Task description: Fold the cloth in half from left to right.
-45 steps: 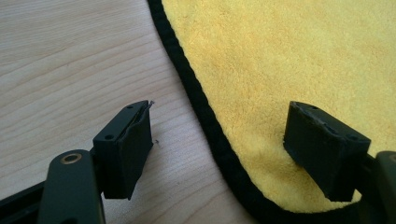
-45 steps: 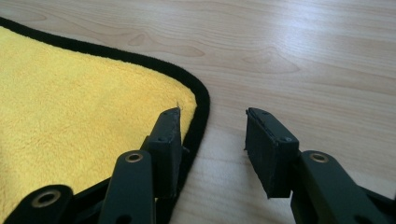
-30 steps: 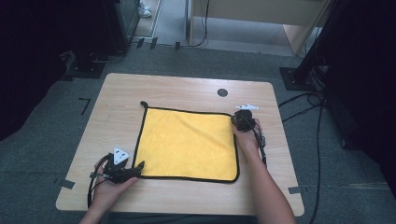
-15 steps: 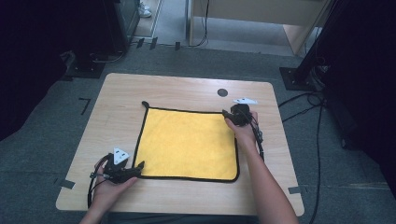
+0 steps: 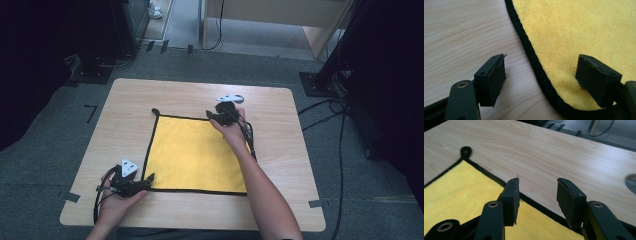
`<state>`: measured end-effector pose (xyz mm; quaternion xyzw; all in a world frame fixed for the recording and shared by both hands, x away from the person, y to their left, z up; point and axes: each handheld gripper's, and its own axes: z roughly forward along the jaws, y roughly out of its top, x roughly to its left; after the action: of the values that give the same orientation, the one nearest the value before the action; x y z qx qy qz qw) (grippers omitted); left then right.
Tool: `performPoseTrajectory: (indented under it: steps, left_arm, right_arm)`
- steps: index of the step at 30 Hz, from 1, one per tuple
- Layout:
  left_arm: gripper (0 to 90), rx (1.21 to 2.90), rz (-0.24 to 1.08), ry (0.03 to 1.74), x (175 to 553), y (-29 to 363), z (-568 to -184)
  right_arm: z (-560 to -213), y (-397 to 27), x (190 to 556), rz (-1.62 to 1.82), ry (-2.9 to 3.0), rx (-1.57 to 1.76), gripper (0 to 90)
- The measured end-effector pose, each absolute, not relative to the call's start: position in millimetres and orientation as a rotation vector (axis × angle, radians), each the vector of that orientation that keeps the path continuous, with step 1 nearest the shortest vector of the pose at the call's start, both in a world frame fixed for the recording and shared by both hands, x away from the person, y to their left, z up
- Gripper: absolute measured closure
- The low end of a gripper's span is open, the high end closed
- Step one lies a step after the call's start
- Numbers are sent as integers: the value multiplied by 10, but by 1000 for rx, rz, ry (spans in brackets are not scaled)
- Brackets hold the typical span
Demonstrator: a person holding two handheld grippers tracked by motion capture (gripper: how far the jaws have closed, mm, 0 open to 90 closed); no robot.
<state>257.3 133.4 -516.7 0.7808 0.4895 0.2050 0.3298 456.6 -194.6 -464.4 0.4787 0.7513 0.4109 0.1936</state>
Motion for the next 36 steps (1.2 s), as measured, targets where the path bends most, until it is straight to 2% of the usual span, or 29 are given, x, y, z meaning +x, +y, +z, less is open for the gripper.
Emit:
performPoseTrajectory:
  steps: [6, 19, 31, 36]
  left_arm:
    - [241, 2050, 533, 1280, 2562, 1332, -5161]
    - [245, 2051, 533, 1282, 2546, 1333, -5159]
    - [246, 2059, 520, 1287, 2499, 1340, -5146]
    - [258, 2058, 521, 1302, 2478, 1335, -5137]
  right_arm:
    - [-4613, -1562, 4638, 1182, 2163, 1297, 529]
    - [-4821, -772, 4784, 1160, 2295, 1214, 533]
    - [-4991, -171, 4959, 1107, 2371, 1200, 502]
    - [-5037, -72, 5017, 1078, 2369, 1215, 498]
